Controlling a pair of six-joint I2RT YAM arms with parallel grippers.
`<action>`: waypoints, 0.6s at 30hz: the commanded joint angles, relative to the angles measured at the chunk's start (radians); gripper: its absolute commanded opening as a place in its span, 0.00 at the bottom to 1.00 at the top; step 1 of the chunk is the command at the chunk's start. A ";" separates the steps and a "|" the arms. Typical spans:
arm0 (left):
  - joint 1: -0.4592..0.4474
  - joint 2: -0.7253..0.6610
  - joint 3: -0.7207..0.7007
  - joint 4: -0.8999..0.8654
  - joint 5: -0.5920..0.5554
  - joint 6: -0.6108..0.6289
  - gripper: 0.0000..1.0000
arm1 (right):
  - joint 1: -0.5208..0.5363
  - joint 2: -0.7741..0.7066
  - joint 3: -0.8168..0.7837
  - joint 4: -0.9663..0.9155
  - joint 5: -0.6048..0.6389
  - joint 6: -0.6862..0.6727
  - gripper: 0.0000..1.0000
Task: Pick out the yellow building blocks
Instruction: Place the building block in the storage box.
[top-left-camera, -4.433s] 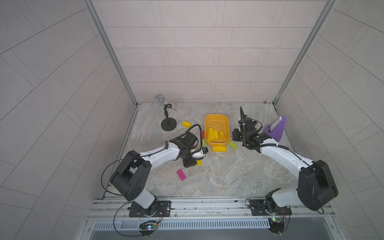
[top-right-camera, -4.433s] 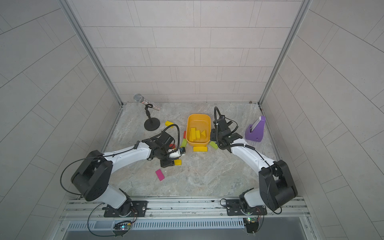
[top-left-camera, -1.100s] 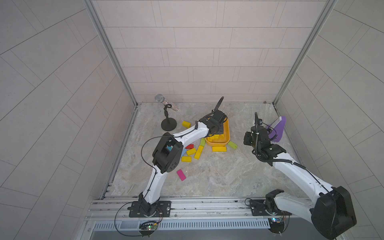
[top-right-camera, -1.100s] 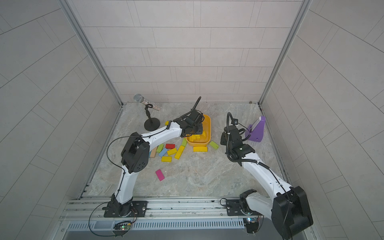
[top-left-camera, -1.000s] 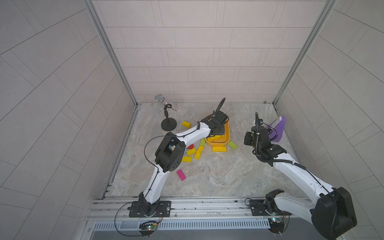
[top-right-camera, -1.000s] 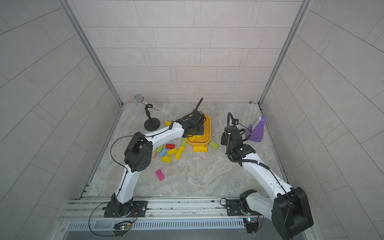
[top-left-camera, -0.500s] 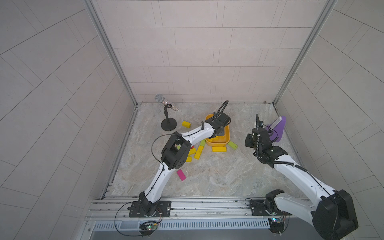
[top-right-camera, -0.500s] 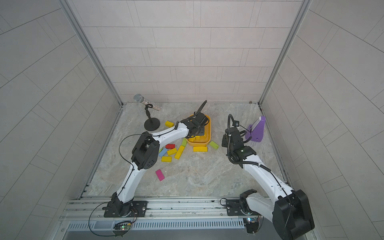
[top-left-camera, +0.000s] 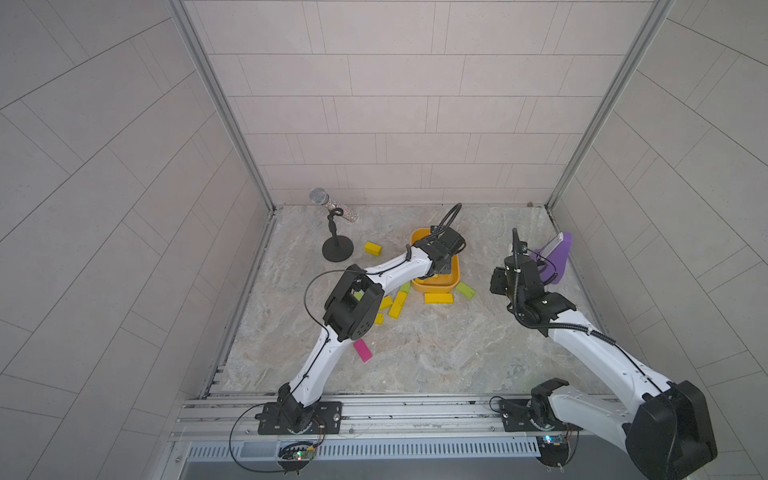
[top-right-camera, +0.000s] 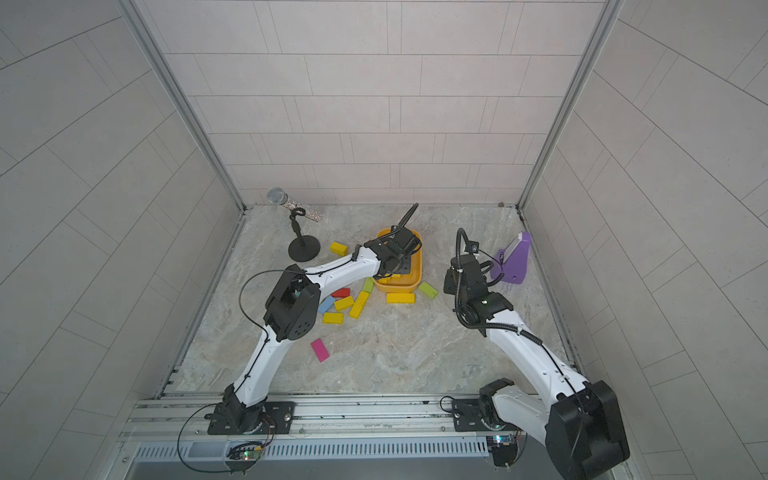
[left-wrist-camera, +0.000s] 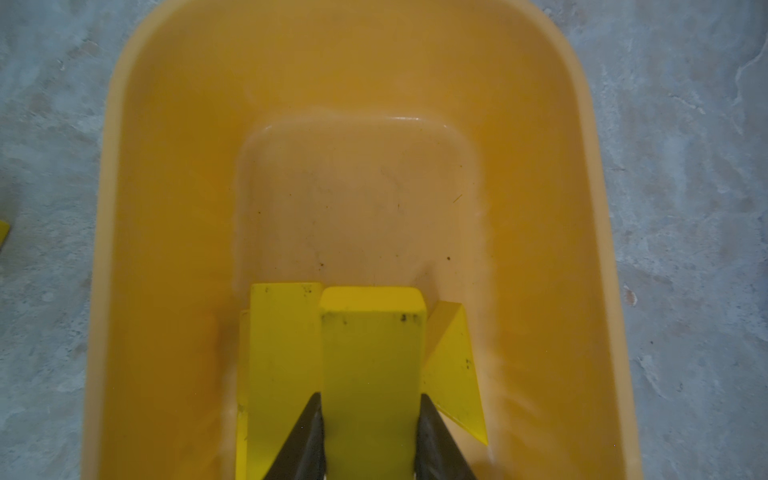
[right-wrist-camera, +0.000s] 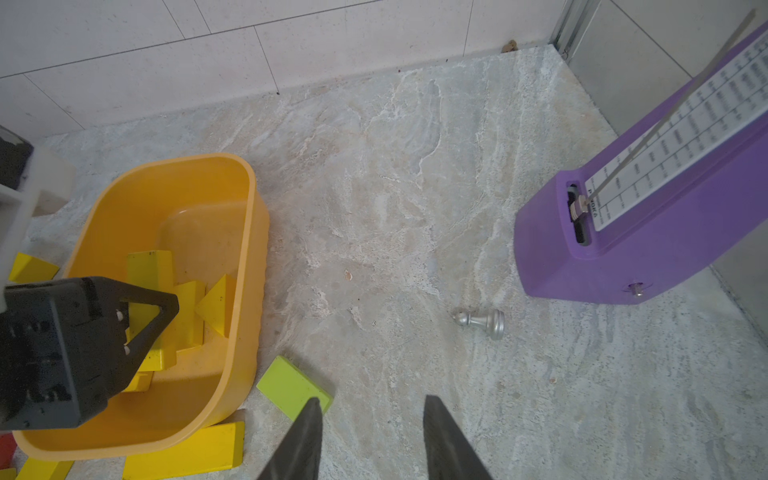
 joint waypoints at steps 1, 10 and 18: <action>-0.007 0.018 0.004 -0.026 -0.027 -0.002 0.16 | -0.003 -0.028 -0.015 -0.017 0.019 0.019 0.42; -0.007 0.022 0.003 -0.020 0.026 0.009 0.27 | -0.003 -0.049 -0.026 -0.028 0.026 0.040 0.42; -0.005 0.008 -0.013 -0.019 0.010 0.033 0.41 | -0.003 -0.048 -0.022 -0.032 0.026 0.049 0.42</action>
